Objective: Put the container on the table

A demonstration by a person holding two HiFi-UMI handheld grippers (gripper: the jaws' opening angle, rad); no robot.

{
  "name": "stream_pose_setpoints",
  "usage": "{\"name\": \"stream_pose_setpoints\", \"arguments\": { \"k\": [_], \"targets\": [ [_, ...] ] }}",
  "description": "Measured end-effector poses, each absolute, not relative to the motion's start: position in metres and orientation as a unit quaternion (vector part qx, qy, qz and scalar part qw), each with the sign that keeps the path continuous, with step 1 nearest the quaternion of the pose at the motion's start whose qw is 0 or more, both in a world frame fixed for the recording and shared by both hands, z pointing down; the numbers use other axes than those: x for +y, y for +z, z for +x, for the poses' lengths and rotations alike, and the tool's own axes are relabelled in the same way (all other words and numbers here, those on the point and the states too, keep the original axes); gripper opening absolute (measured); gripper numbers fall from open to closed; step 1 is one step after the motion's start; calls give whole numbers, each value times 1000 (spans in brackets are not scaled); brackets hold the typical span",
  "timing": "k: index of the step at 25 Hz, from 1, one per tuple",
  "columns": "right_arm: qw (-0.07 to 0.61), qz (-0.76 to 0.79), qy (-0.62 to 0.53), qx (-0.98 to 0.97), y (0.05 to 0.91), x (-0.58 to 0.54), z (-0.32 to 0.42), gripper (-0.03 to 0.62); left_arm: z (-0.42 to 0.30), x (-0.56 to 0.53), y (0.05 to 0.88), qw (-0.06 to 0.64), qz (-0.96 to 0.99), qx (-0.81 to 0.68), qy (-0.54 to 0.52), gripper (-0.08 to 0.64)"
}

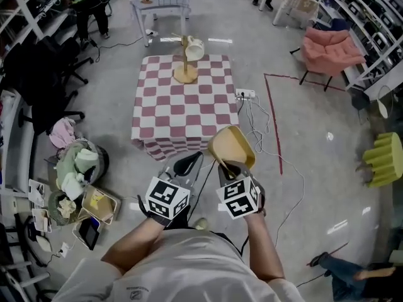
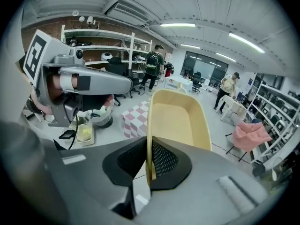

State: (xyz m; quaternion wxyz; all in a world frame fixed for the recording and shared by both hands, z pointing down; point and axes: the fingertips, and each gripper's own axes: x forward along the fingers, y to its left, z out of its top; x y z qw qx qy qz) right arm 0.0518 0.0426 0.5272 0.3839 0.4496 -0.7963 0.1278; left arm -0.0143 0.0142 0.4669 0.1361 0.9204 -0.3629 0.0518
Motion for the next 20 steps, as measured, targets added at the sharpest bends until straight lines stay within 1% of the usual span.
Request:
{"name": "stream_pose_setpoints", "arguments": {
  "k": [6,10,20],
  "targets": [
    [381,484,159,-772,552,-18,54,31,-14,-51,486,141,930,-333,64,6],
    [367,514,181,-754,564,-57,56,31,-10,-88,494,136,940,-306,70,6],
    [344,555,236,-720,608,-121,64,31,-1,-146,527,148,945,-276,90,6]
  ]
}}
